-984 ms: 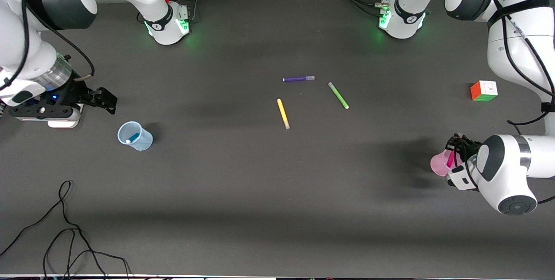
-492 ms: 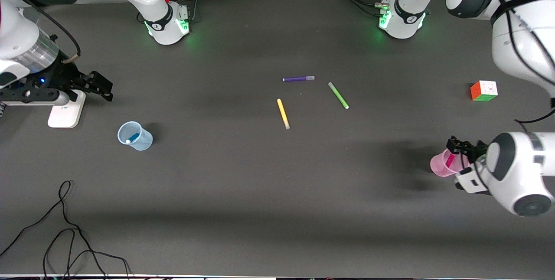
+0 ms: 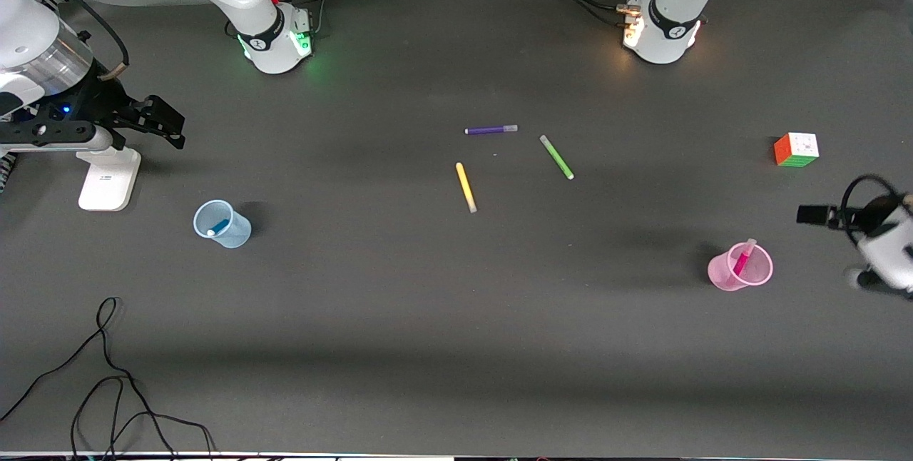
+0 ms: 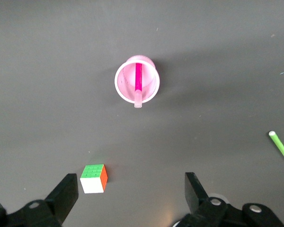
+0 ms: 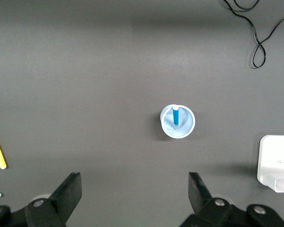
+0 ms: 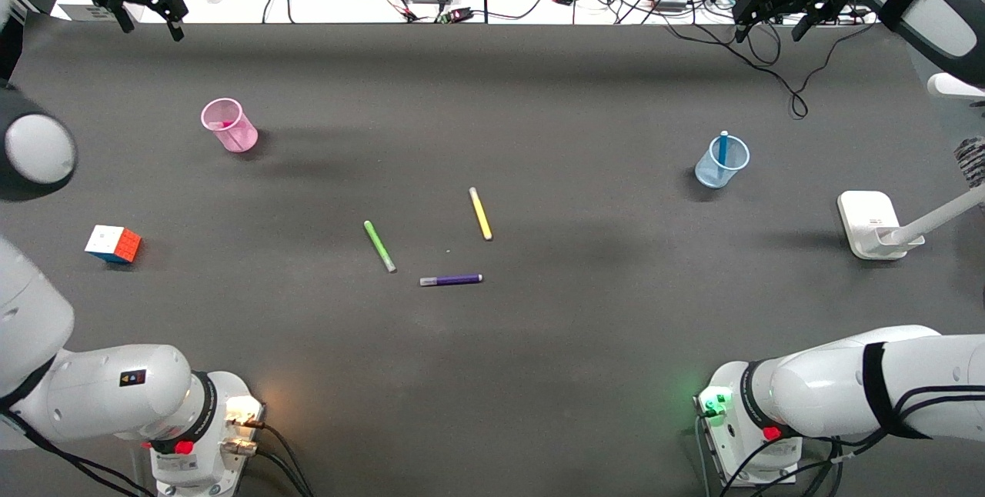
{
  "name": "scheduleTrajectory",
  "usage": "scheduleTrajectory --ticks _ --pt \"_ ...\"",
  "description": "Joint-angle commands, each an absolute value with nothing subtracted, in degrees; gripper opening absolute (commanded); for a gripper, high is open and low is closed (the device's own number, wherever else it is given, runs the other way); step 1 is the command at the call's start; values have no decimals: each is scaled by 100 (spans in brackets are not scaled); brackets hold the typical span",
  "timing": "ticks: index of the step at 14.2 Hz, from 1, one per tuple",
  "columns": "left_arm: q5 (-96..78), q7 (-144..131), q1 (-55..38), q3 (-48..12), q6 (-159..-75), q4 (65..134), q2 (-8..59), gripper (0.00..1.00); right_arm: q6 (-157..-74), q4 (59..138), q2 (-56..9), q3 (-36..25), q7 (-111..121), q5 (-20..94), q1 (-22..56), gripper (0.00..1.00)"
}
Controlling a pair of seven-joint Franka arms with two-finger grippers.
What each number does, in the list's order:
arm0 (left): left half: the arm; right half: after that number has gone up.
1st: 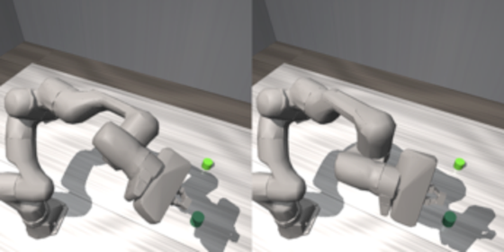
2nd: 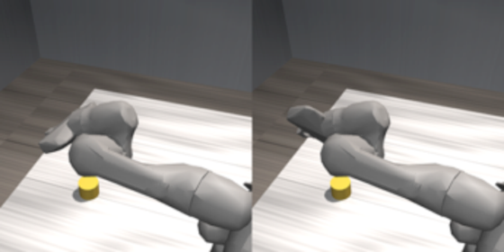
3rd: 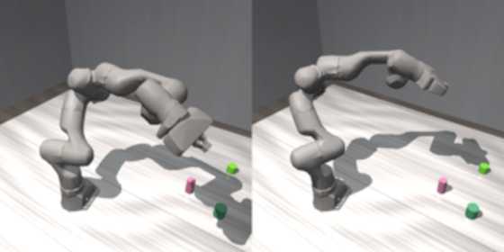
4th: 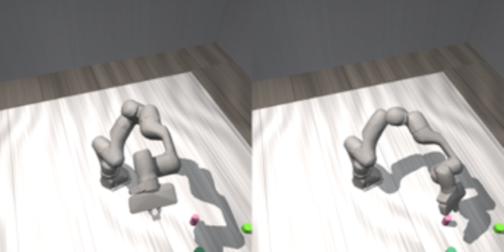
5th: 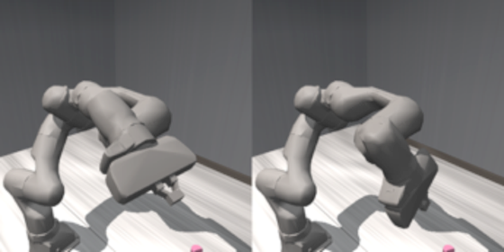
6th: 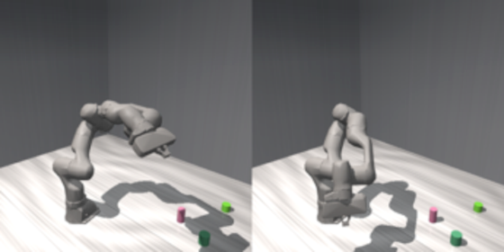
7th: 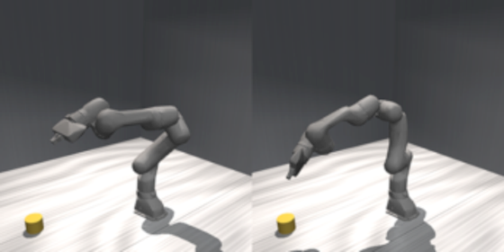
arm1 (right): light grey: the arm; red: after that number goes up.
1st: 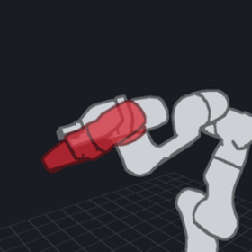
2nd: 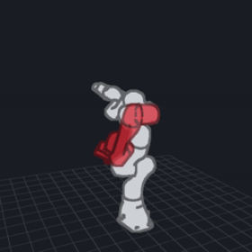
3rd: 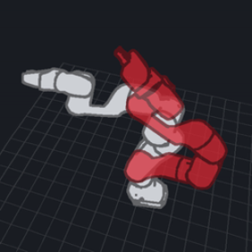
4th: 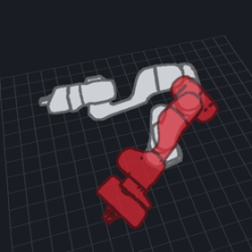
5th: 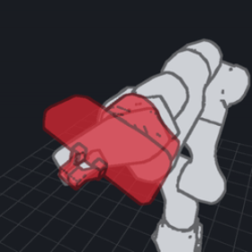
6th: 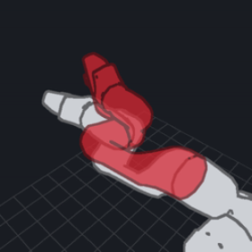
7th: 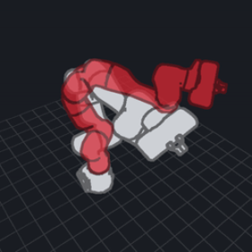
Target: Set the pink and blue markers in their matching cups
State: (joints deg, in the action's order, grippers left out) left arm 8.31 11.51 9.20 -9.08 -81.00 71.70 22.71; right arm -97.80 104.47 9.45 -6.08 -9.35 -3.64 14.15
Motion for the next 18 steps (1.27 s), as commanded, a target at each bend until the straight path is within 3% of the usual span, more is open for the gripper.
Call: scheduleTrajectory --ticks 1,3,7,18 --pt "572 1195 967 -861 -8841 9006 811 100 -9685 10389 949 -545 -773 -246 1310 100" --pt "510 1143 888 -861 -9025 9411 293 100 -9747 10354 906 -562 -756 -237 1301 100" --pt "317 686 345 -616 -9009 9457 -61 100 -9730 10318 949 -606 -756 53 1249 100" --pt "26 563 193 -492 -8877 9466 -114 100 -9150 10239 949 -624 -747 88 1187 100"
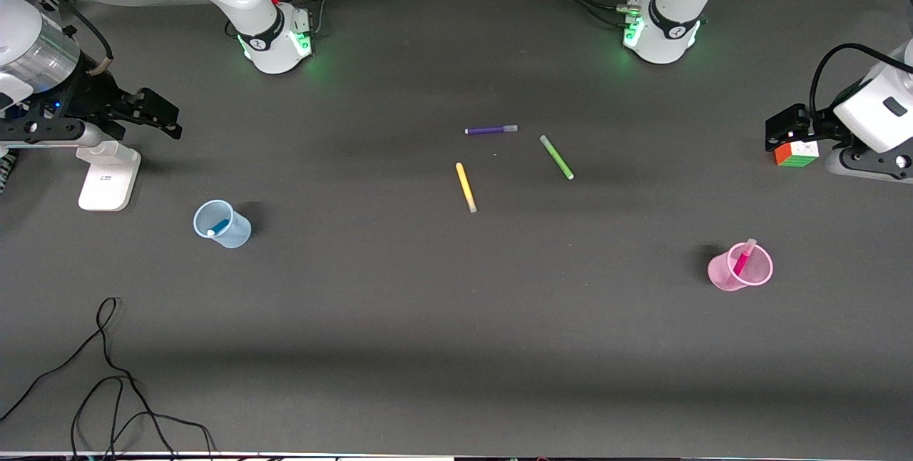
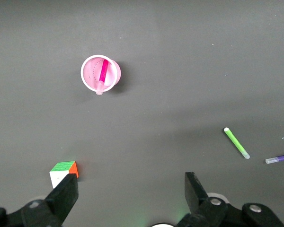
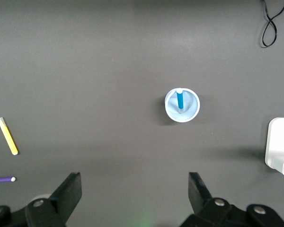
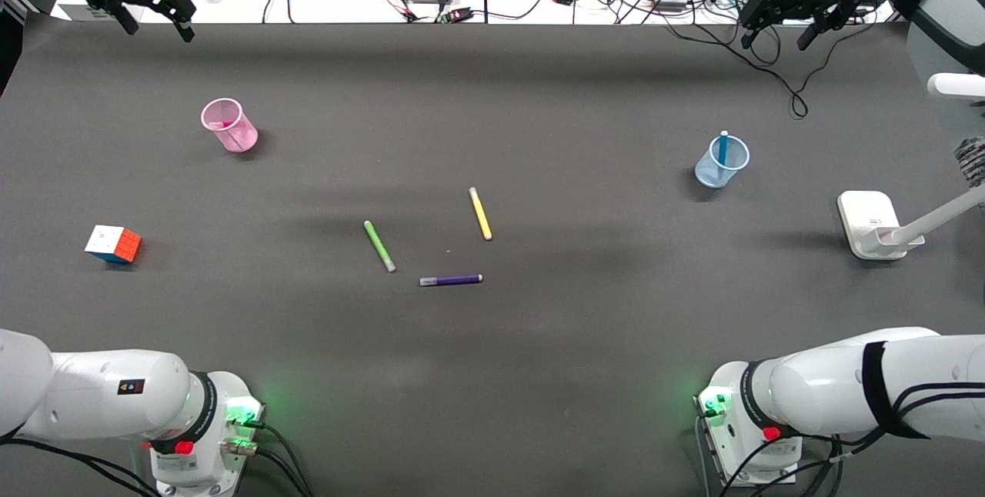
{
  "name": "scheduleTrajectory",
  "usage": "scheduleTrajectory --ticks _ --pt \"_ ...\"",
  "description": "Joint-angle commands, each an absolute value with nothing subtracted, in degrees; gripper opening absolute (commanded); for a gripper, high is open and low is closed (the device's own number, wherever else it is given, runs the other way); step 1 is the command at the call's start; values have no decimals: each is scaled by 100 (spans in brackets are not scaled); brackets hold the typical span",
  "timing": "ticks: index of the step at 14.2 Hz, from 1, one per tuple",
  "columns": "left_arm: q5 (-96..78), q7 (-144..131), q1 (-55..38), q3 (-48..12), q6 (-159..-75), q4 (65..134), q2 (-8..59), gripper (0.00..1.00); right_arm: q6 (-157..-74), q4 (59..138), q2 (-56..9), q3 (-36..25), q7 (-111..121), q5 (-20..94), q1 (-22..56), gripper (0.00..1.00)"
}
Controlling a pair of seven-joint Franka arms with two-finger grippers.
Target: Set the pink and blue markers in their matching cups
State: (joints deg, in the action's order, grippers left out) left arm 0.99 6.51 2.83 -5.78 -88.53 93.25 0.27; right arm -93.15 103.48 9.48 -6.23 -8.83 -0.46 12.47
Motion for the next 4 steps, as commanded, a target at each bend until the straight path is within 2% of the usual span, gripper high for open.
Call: scheduleTrajectory --ticks 1,4 --pt "26 563 185 -492 -8877 9457 -97 100 -9141 10239 949 -624 -738 88 1187 100" --pt "18 580 184 -492 -8763 9448 -70 100 -9141 10239 923 -686 -738 79 1187 100"
